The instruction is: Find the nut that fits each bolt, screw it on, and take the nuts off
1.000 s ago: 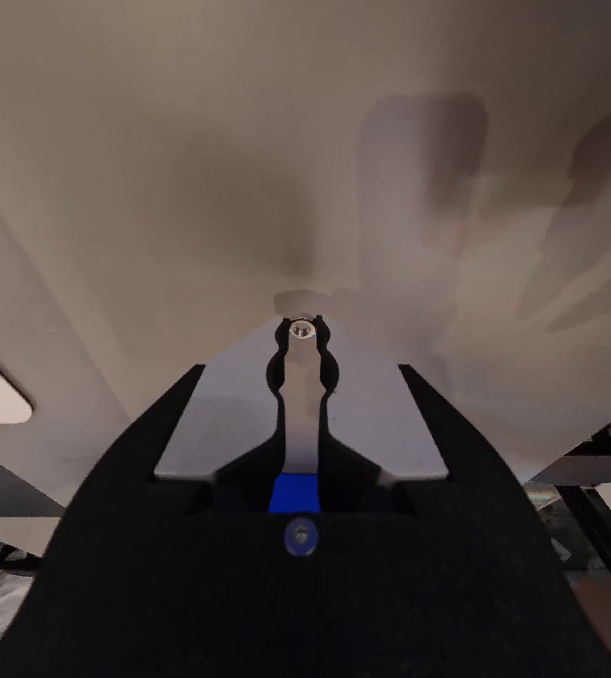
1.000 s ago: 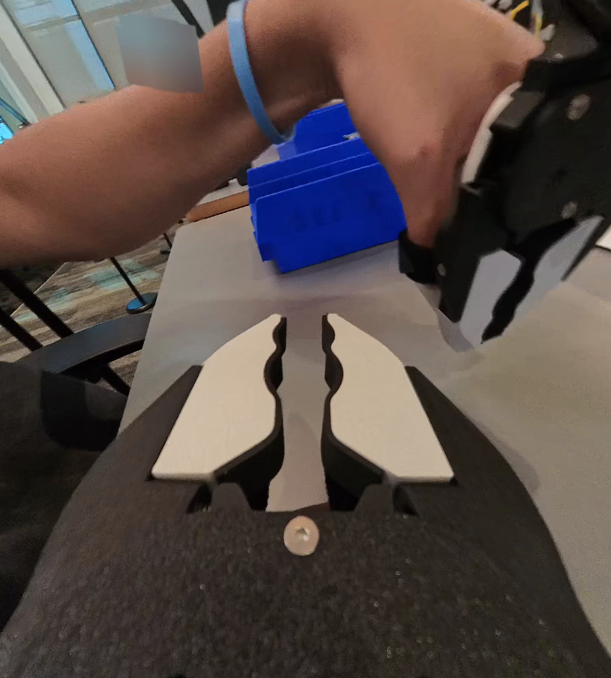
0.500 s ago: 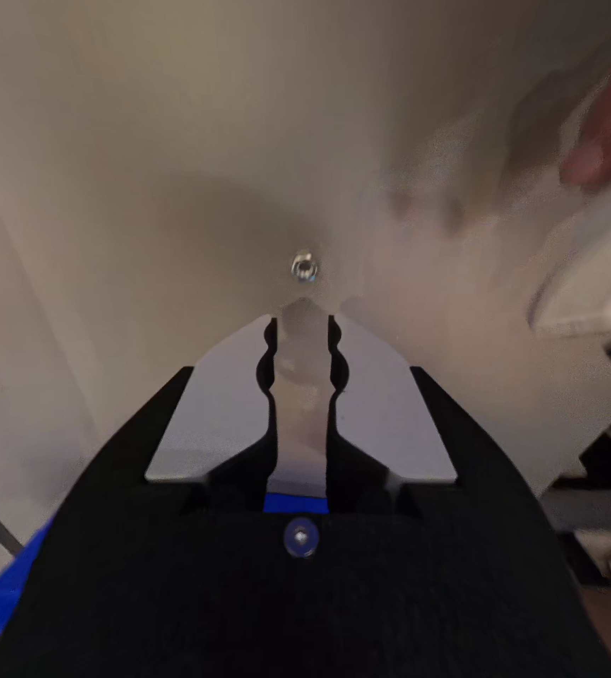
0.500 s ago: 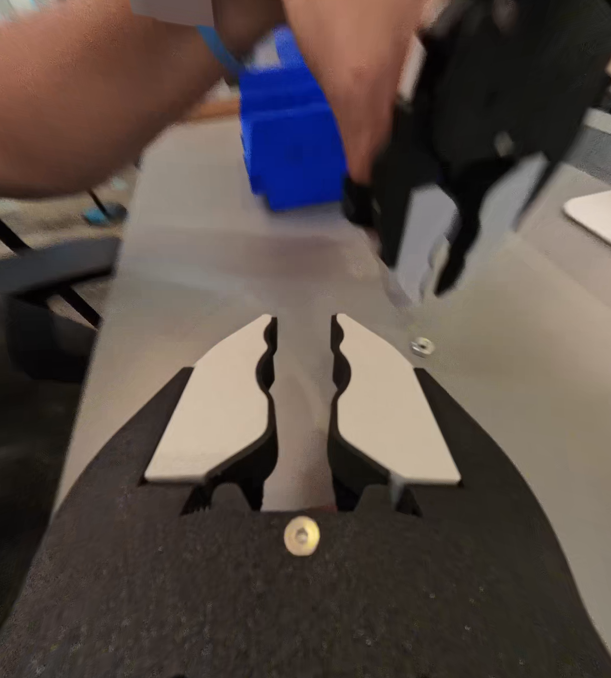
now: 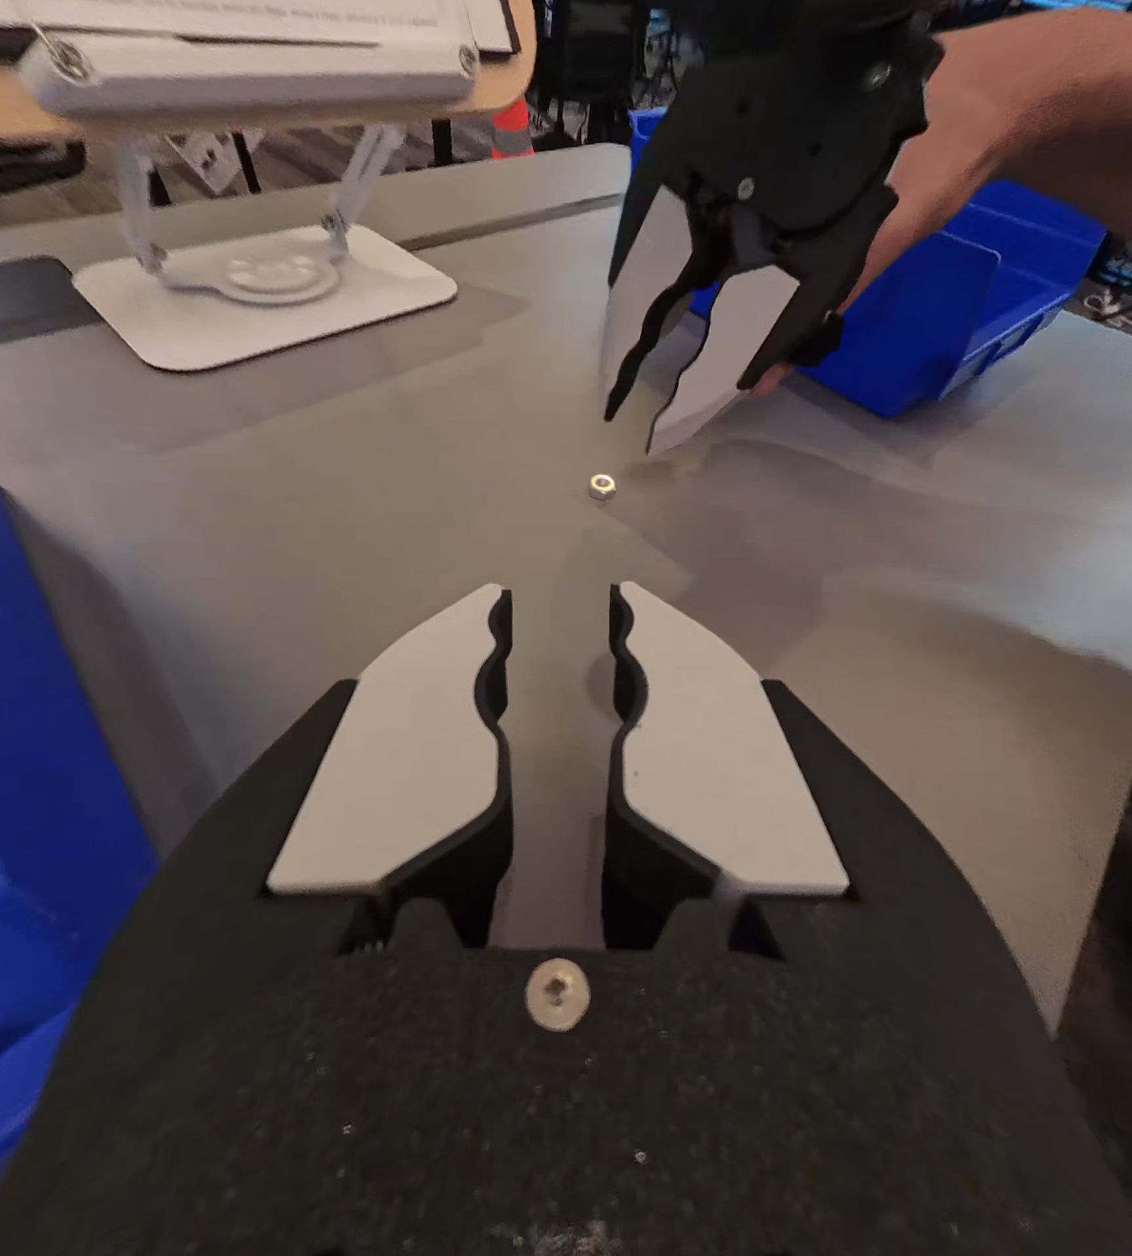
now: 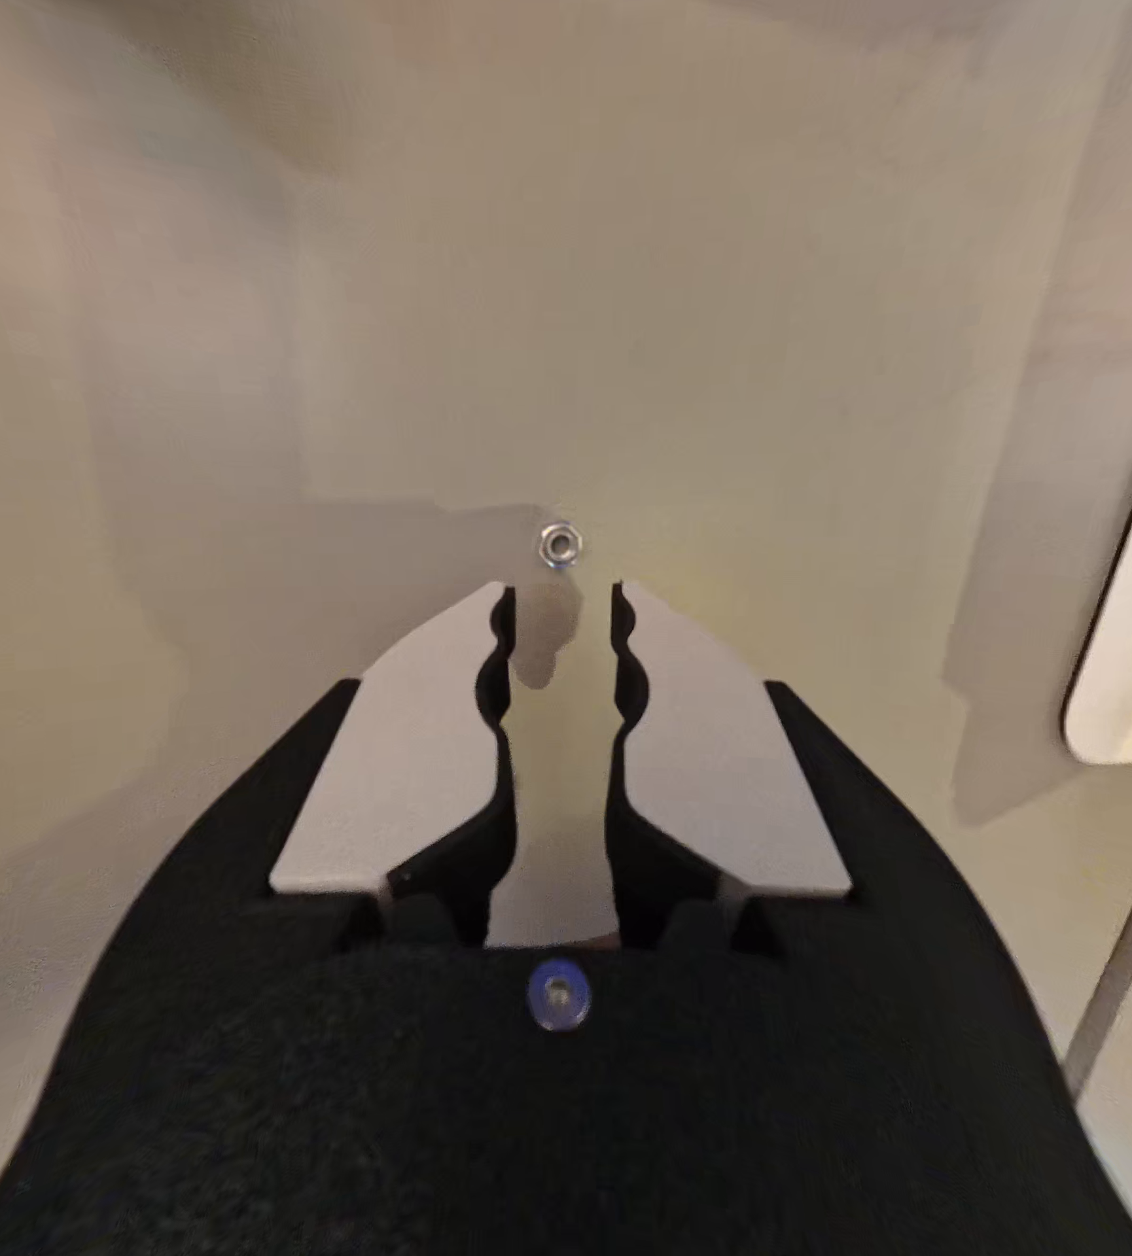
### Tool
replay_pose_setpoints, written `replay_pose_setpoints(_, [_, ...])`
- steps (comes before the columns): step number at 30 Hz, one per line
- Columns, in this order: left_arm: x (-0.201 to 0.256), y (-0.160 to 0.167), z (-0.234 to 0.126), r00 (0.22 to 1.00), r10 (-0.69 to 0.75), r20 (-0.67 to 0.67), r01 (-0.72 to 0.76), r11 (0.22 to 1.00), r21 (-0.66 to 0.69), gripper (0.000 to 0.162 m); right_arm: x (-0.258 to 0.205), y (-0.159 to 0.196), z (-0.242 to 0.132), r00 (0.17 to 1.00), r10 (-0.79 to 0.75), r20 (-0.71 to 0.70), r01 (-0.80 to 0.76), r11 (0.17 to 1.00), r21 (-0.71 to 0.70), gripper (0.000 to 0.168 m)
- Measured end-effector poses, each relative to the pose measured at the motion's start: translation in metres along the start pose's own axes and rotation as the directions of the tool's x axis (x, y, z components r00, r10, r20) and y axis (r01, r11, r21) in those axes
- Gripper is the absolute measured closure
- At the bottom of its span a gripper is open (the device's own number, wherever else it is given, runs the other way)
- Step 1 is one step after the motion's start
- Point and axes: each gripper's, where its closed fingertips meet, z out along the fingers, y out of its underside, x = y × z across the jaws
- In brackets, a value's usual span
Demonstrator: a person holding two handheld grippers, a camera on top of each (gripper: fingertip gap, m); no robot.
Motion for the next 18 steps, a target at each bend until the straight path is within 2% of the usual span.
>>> replay_pose_setpoints(2, [0.004, 0.001, 0.002, 0.998, -0.041, -0.044, 0.042, 0.999, 0.023, 0.135, 0.000, -0.005, 0.002, 0.996, -0.089, 0.016, 0.089, 0.996, 0.009, 0.141])
replay_pose_setpoints(5, [0.014, 0.010, 0.008, 0.993, -0.057, -0.107, 0.055, 0.998, -0.027, 0.135, 0.002, -0.003, 0.005, 0.961, -0.277, 0.009, 0.277, 0.960, -0.036, 0.141])
replay_pose_setpoints(10, [0.010, 0.015, 0.009, 0.996, 0.038, -0.080, -0.042, 0.998, -0.053, 0.135, 0.000, -0.007, 0.013, 0.811, -0.585, -0.003, 0.583, 0.808, -0.084, 0.139])
replay_pose_setpoints(13, [0.008, 0.016, 0.011, 0.996, 0.009, -0.093, -0.015, 0.997, -0.070, 0.135, -0.002, -0.010, 0.021, 0.763, -0.644, 0.052, 0.647, 0.761, -0.055, 0.145])
replay_pose_setpoints(18, [0.008, 0.018, 0.011, 0.988, -0.052, -0.143, 0.039, 0.995, -0.090, 0.133, -0.003, -0.012, 0.030, 0.745, -0.653, 0.137, 0.661, 0.750, -0.021, 0.146])
